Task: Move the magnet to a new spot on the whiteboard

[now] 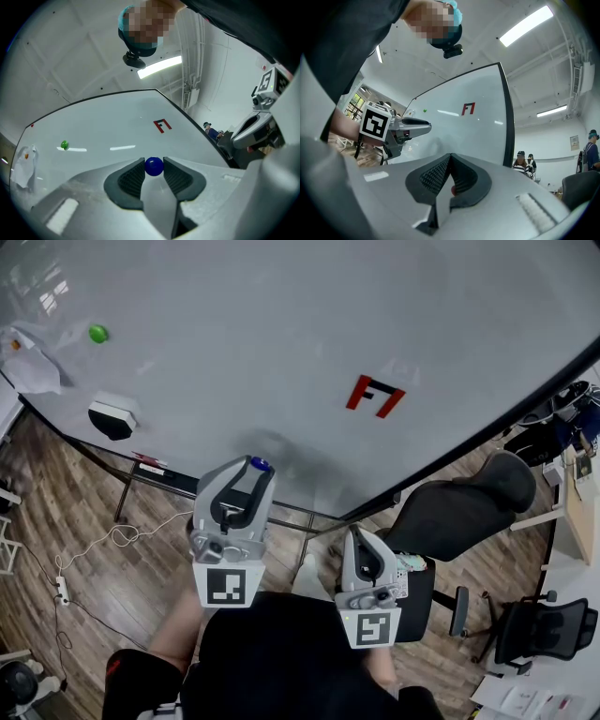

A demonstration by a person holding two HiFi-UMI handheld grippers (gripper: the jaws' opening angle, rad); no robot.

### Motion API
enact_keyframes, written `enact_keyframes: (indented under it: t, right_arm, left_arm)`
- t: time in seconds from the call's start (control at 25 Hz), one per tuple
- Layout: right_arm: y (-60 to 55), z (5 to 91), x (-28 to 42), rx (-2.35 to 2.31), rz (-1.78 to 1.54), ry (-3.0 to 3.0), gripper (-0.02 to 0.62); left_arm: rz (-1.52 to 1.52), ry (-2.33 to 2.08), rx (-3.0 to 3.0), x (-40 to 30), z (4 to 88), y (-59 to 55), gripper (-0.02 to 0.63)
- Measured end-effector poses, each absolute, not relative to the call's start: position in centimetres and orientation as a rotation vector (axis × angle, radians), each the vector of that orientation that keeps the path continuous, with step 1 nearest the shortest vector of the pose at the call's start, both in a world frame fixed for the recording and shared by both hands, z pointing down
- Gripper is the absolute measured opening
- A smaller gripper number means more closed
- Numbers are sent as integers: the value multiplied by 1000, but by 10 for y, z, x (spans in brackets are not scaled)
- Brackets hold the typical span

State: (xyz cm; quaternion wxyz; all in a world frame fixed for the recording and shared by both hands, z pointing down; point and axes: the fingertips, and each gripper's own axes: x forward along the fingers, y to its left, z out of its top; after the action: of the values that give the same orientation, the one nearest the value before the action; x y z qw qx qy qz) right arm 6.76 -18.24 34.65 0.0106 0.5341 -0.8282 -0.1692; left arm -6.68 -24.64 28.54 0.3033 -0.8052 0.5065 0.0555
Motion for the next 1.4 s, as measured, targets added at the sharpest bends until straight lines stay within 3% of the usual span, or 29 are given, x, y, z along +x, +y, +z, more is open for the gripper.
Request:
enact_keyframes:
  t: [1.4]
  right_arm:
    - [-200,349,89,1719,-532,-2511,-2]
  left_arm:
    - [168,1380,-2112,-67,282,-293,129]
